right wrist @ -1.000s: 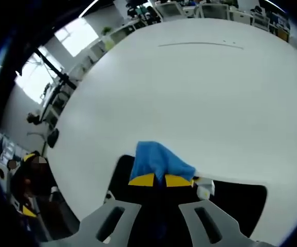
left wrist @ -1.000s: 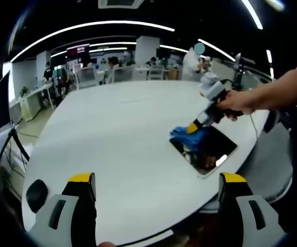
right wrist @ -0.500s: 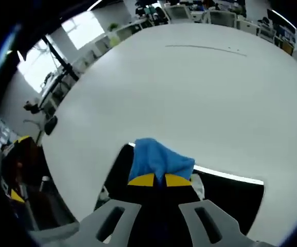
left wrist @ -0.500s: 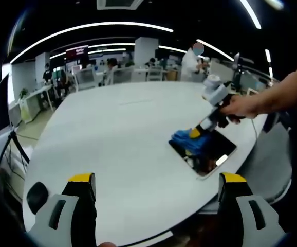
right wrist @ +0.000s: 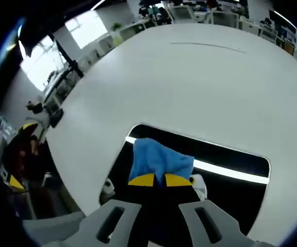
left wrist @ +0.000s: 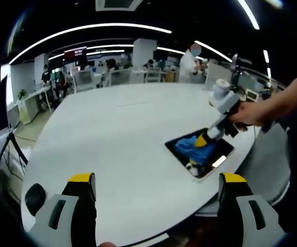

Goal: Wipe the mirror surface with the cleaning cloth until all visible marks leave the cleaned area.

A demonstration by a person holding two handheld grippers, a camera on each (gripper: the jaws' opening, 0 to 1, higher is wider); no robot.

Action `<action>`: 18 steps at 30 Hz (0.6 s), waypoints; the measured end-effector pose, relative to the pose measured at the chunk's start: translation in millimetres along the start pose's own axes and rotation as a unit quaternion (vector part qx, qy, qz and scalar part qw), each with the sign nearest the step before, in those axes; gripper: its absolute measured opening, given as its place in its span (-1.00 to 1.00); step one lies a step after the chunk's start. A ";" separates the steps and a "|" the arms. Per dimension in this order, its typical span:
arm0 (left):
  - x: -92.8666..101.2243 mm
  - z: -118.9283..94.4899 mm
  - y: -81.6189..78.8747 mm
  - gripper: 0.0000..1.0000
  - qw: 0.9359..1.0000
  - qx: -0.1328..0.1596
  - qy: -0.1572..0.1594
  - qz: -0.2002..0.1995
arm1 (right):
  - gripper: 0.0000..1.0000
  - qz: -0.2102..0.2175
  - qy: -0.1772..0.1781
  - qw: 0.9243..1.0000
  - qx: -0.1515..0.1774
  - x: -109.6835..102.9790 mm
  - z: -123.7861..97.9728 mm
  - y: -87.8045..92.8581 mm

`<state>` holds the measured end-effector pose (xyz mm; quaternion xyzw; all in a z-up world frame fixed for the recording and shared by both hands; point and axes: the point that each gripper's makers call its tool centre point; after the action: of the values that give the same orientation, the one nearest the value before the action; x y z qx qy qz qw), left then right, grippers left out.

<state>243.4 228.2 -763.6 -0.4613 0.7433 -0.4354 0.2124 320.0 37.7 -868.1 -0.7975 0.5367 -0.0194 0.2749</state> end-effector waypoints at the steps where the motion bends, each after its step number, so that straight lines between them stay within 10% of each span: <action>1: 0.8 0.1 0.6 0.99 1.000 0.000 0.001 0.000 | -1.00 0.001 -0.001 1.000 0.000 -1.3 -1.0 2.4; 18: 6.8 -6.7 4.2 0.99 1.000 0.006 -0.005 -0.003 | -1.00 0.036 -0.019 0.999 -0.018 -12.8 -11.3 30.6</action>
<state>233.2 226.1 -763.0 -0.4641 0.7385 -0.4381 0.2175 285.1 35.7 -869.2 -0.7827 0.5598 0.0152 0.2717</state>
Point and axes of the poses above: the point that each gripper's makers call its tool centre point, and the gripper's own axes: z roughly forward along the fingers, x roughly to its right, y roughly out of its underside, and after that the axes turned 1 degree about -x, right-handed
